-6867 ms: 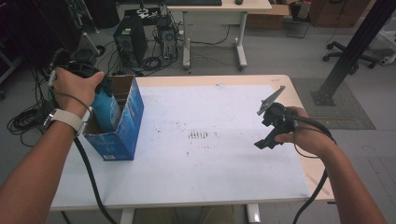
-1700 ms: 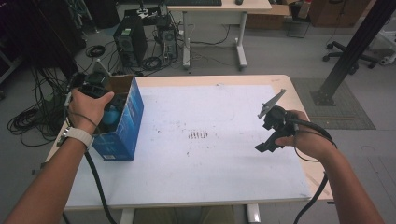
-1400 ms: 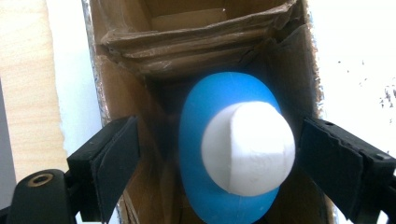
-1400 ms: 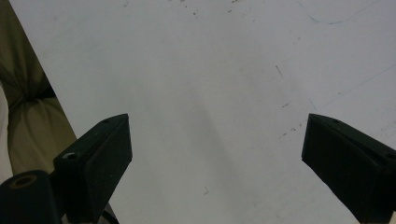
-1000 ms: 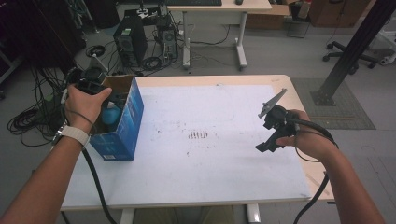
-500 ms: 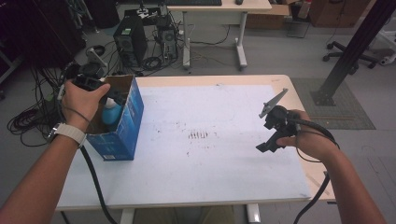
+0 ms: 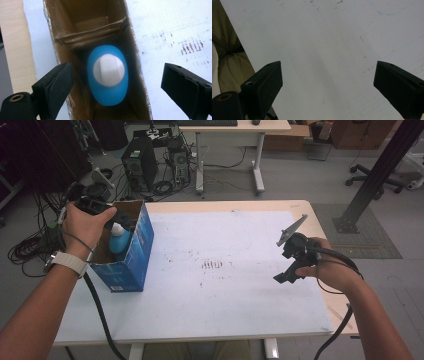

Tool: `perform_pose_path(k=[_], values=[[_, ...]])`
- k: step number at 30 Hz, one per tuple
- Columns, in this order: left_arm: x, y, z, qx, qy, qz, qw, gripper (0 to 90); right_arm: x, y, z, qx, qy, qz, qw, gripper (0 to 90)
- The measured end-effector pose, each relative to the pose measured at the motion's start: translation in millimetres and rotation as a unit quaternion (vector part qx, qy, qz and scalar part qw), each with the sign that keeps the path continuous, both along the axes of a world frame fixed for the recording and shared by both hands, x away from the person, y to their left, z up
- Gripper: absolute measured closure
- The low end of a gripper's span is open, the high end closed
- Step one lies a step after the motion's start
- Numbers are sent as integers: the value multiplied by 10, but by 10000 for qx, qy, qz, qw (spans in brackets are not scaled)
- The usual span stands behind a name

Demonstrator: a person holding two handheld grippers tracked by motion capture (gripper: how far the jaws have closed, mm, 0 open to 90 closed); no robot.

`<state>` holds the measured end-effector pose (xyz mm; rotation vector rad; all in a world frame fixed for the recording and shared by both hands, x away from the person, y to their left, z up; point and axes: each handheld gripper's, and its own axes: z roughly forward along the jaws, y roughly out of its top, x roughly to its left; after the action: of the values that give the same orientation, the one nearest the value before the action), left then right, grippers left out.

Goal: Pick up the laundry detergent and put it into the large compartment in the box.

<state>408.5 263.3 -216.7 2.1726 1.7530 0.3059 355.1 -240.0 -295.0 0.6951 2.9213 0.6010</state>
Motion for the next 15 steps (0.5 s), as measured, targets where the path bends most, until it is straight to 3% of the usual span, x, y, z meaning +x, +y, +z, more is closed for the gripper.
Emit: perform_pose_path(k=[4, 15], values=[[-27, -36, 43, -3, -121, -59, 9999, 113, 1, 12, 12, -10, -8, 11, 10000, 88], [-89, -130, 150, -23, -190, -356, 9992, 113, 7, 40, 10, -5, 6, 40, 10000, 88]])
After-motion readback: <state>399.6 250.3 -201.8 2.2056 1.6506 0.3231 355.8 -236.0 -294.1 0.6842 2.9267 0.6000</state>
